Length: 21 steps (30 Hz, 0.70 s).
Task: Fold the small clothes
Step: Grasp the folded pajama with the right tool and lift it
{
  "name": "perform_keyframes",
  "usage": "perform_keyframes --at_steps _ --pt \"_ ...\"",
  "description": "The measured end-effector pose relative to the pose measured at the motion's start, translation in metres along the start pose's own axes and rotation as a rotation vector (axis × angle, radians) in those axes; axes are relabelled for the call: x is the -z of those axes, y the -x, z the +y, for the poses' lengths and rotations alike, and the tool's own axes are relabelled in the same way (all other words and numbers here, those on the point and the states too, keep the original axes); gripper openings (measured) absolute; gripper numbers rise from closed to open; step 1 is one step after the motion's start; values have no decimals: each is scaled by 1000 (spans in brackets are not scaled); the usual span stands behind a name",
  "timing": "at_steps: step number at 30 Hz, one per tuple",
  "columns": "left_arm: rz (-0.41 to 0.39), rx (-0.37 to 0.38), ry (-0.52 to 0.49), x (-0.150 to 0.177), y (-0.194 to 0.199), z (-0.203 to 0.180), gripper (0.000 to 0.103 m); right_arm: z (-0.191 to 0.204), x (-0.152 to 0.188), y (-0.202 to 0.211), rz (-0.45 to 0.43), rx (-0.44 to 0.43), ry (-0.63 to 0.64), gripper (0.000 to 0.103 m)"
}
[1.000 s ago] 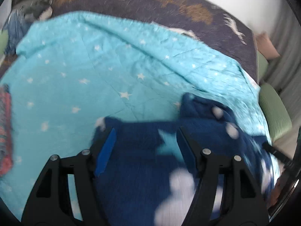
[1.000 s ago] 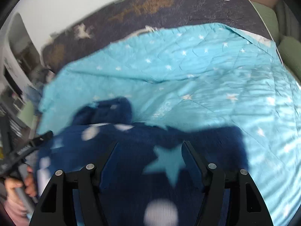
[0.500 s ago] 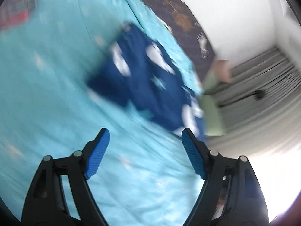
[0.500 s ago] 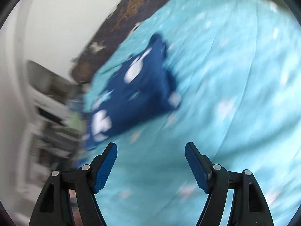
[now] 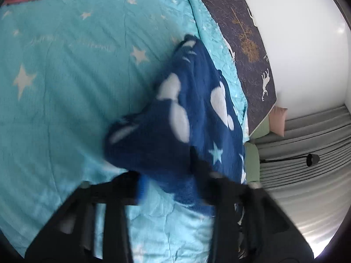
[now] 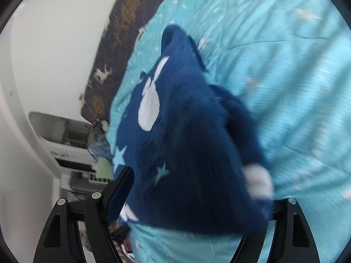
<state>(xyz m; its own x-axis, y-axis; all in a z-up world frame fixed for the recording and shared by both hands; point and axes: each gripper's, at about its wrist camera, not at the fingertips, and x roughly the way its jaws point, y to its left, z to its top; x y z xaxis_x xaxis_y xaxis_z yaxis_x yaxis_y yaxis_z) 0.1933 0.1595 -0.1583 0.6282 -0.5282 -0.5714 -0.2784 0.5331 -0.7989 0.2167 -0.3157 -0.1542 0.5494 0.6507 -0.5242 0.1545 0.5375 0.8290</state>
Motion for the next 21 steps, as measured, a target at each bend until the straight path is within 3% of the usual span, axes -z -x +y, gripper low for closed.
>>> perform_keyframes --at_steps 2,4,6,8,10,14,15,16,17,18,21 --pt "-3 -5 -26 4 5 -7 30 11 -4 -6 -3 4 17 69" --pt "-19 -12 -59 10 16 -13 30 19 -6 -9 16 -34 48 38" --pt "-37 5 -74 11 25 -18 31 17 -7 -7 14 -24 59 32" --pt "-46 16 -91 9 27 -25 43 11 -8 -6 22 -53 37 29" --pt "-26 0 -113 4 15 -30 68 6 -10 -6 24 -77 18 29" --pt "10 -73 -23 -5 -18 -17 68 3 -11 -7 29 -66 -4 34" --pt "4 -78 -17 -5 -19 -14 59 -1 -11 -5 40 -62 -20 36" --pt "-13 -96 -19 -4 -18 -13 37 -3 -12 -6 50 -61 -33 36" --pt "-29 -109 -31 -4 -16 -13 29 -4 -13 -7 52 -60 -34 36" --pt "-33 -84 -35 -3 -12 -13 21 -4 -12 -6 50 -57 -26 28" --pt "-76 -17 -74 6 14 -23 15 6 -9 4 10 -57 8 19"
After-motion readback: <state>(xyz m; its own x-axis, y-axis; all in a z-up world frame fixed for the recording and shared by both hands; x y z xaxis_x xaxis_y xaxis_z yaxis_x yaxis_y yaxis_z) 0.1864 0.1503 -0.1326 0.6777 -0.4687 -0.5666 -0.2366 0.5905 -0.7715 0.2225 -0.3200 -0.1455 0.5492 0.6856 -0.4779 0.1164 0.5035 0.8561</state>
